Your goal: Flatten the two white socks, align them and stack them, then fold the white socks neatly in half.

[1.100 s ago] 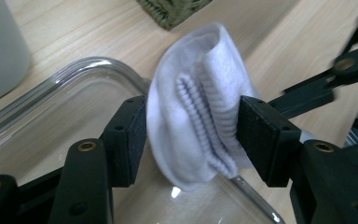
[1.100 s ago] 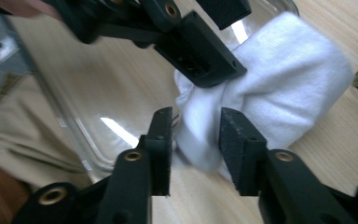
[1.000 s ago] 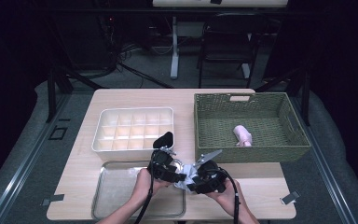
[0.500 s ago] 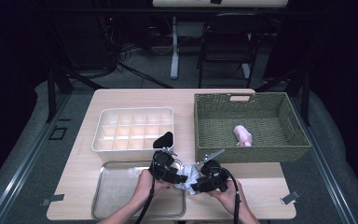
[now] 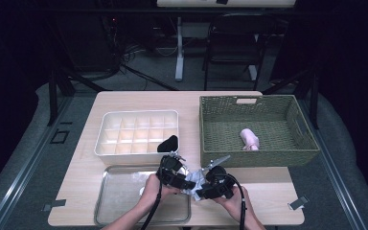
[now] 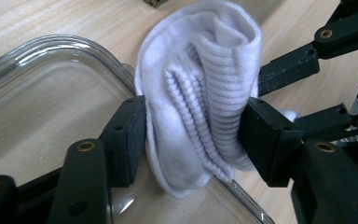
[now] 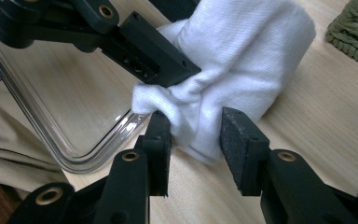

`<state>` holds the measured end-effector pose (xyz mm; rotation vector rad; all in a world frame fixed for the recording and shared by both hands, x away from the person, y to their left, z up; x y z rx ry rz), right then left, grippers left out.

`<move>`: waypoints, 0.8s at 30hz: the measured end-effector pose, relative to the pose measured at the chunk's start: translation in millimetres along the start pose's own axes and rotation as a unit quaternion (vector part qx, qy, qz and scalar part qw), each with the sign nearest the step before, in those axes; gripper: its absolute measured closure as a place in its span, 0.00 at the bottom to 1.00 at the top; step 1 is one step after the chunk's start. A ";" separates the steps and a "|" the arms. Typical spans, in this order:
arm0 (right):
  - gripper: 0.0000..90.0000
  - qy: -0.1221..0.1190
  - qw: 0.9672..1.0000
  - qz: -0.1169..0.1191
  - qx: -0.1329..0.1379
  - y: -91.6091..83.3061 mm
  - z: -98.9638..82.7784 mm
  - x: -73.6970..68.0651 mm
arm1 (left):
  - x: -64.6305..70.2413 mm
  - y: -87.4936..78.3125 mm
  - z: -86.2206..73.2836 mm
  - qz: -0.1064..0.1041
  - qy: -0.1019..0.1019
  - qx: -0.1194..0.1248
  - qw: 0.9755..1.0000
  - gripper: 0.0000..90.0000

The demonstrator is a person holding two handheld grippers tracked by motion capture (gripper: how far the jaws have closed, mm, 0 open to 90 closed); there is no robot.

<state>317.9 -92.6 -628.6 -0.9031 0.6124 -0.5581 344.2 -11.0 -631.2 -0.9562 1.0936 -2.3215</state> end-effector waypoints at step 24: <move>0.52 -0.006 1.000 0.008 0.016 -11.0 2.2 -1.3 | 4.9 -1.7 0.9 0.017 0.043 0.014 0.999 0.80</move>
Point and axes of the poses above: each handheld gripper's, and its own axes: y roughly forward along the jaws, z roughly out of its top, x roughly to its right, the point moved 10 cm from there along y, roughly forward along the jaws
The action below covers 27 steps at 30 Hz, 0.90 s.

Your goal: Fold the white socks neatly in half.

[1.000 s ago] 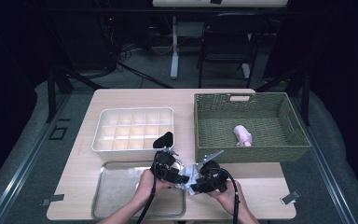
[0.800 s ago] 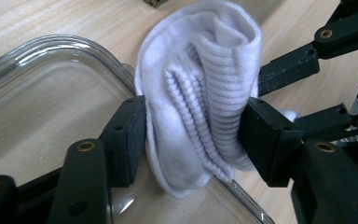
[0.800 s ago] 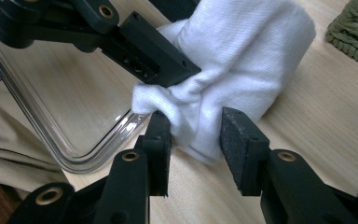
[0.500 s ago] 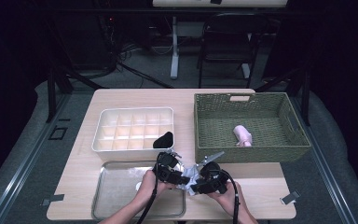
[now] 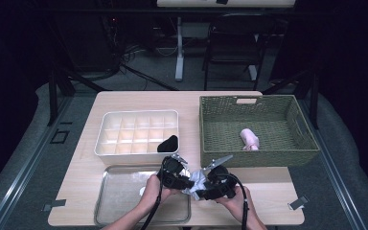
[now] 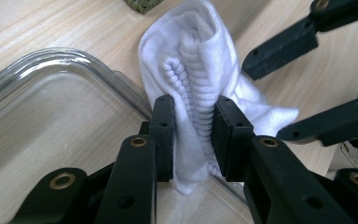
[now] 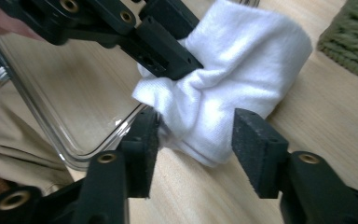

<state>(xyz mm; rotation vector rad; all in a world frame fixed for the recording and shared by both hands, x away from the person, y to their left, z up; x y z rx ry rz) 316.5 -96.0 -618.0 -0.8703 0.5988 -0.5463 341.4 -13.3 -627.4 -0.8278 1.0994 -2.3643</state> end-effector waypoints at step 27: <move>0.62 -0.019 1.000 -0.004 0.001 1.9 -3.3 4.8 | -6.6 -3.3 0.5 -0.010 -0.023 0.003 1.000 0.68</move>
Point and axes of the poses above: each handheld gripper's, and its own axes: y roughly forward along the jaws, z roughly out of its top, x roughly to its right, the point moved 10 cm from there along y, roughly forward along the jaws
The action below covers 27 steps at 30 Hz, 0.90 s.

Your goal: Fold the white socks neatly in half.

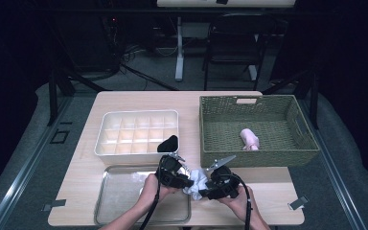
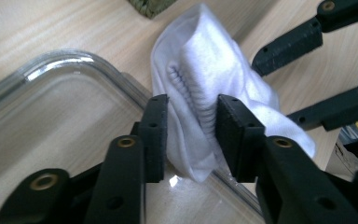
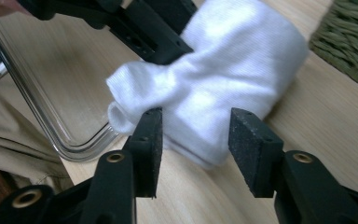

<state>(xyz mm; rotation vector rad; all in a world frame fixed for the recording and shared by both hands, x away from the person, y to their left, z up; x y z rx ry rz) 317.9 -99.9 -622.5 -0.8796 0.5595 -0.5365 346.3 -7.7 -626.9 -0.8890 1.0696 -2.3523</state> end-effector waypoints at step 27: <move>0.61 0.003 0.999 -0.027 -0.018 3.7 -11.6 4.2 | 8.5 20.8 9.1 -0.002 0.026 -0.038 0.999 0.47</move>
Point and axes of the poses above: each handheld gripper's, and its own axes: y roughly forward along the jaws, z roughly out of its top, x roughly to its right, the point moved 10 cm from there along y, roughly forward along the jaws
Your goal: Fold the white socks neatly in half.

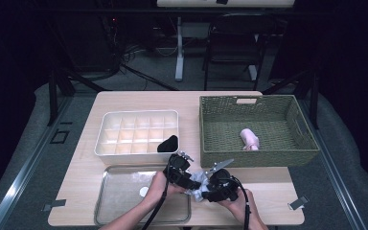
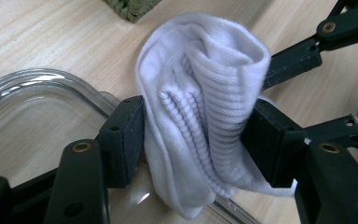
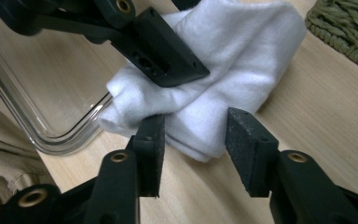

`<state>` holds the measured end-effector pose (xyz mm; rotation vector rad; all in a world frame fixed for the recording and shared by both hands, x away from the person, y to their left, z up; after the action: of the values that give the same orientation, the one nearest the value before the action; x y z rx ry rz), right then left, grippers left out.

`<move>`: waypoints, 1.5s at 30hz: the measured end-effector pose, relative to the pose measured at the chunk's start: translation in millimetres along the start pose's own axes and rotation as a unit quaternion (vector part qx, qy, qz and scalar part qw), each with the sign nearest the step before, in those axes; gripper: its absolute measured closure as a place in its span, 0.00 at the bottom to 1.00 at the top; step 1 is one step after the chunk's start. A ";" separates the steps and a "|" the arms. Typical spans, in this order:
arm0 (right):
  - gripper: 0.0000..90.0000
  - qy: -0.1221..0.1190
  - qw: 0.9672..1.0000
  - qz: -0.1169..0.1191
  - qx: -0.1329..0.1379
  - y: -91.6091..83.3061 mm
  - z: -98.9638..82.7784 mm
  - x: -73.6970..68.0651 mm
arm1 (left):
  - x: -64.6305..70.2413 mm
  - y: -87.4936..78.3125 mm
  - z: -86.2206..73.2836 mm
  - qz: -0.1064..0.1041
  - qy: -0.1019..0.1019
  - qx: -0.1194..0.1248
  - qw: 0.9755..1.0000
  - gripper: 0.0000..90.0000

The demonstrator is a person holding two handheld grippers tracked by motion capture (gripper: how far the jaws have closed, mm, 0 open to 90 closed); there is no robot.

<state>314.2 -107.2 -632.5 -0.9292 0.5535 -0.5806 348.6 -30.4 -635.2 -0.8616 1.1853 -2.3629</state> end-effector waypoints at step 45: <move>0.16 0.044 0.998 -0.054 -0.003 -34.5 -36.6 54.8 | 10.3 -49.7 2.2 -0.012 0.032 0.074 0.997 0.73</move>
<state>321.7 -181.1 -631.0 -0.9474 0.5861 -0.7199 340.0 -8.4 -590.2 -0.7595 1.0127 -2.4786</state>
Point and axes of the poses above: each handheld gripper's, and its own axes: y roughly forward along the jaws, z roughly out of its top, x roughly to its right, the point moved 10 cm from there along y, roughly forward along the jaws
